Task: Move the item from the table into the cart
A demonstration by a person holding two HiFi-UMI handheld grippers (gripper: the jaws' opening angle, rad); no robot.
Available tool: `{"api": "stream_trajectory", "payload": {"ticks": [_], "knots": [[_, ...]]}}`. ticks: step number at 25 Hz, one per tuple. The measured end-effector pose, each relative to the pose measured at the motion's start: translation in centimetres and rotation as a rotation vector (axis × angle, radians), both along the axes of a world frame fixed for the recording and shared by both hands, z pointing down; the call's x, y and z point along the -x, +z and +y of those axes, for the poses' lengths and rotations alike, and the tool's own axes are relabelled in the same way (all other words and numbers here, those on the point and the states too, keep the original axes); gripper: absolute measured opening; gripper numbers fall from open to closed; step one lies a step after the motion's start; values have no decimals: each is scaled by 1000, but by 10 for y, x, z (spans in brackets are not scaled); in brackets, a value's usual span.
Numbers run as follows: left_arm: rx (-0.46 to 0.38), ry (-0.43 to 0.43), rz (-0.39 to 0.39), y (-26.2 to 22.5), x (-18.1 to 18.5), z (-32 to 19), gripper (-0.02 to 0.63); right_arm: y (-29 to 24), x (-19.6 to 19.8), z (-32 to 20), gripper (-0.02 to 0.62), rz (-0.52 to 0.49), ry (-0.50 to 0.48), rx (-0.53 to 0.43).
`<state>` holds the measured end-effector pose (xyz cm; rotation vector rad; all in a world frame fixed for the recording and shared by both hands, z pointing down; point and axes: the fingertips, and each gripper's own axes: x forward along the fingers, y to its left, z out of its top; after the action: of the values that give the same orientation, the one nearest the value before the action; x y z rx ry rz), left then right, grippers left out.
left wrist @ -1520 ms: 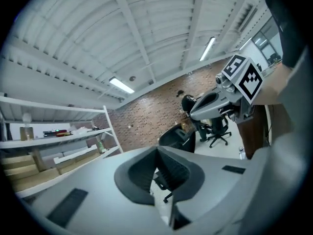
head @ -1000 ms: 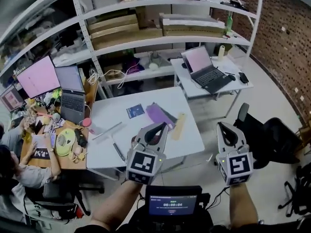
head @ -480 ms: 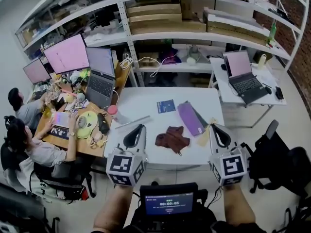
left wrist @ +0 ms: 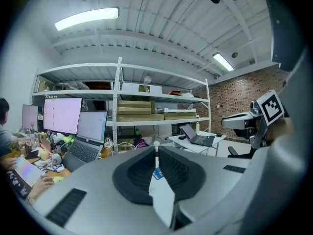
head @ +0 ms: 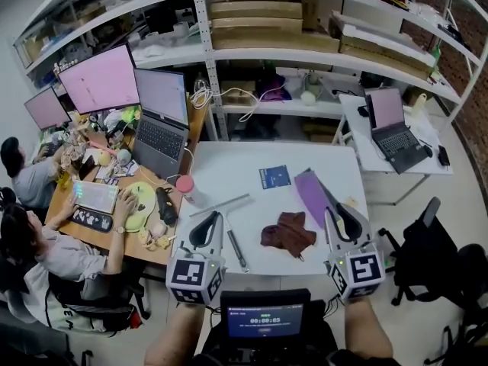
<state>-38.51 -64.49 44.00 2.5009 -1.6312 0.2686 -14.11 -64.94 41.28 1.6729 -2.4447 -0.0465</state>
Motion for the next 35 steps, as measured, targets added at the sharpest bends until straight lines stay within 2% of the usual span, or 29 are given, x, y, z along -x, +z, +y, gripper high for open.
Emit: {"api": "stream_trajectory", "payload": {"ticks": [1,2,6,7,8,13,16,20,22,26,29,30,35], "knots": [[12,-1,8,5,2,-7,31,4,4,-8,133,-2,-4,15],[27,0,16,10,2,-13,31,8,7,-17,169,-8,-12,32],[109,3,36,35,-5,-41,31,43,13,-52,182,-42,-52,138],[125,-4,41,41,-5,-45,31,52,14,-59,229,-49,-66,165],[133,-10,39,46,-6,-49,31,58,15,-65,238,-50,-76,183],[194,-34,47,73,-9,-72,31,92,16,-94,238,-19,-100,245],[228,-37,50,95,-9,-81,54,125,22,-105,296,-8,-121,312],[283,-45,48,129,-11,-90,69,187,36,-114,296,22,-153,434],[335,-44,76,152,-18,-95,69,227,42,-118,364,53,-177,514],[432,-51,79,203,-32,-105,69,301,48,-126,364,127,-209,651],[508,-23,79,244,-43,-108,76,347,51,-126,364,146,-228,739],[527,-15,76,255,-46,-110,99,358,52,-128,364,147,-230,757],[575,-2,60,291,-60,-127,103,394,47,-143,364,202,-224,814]]}}
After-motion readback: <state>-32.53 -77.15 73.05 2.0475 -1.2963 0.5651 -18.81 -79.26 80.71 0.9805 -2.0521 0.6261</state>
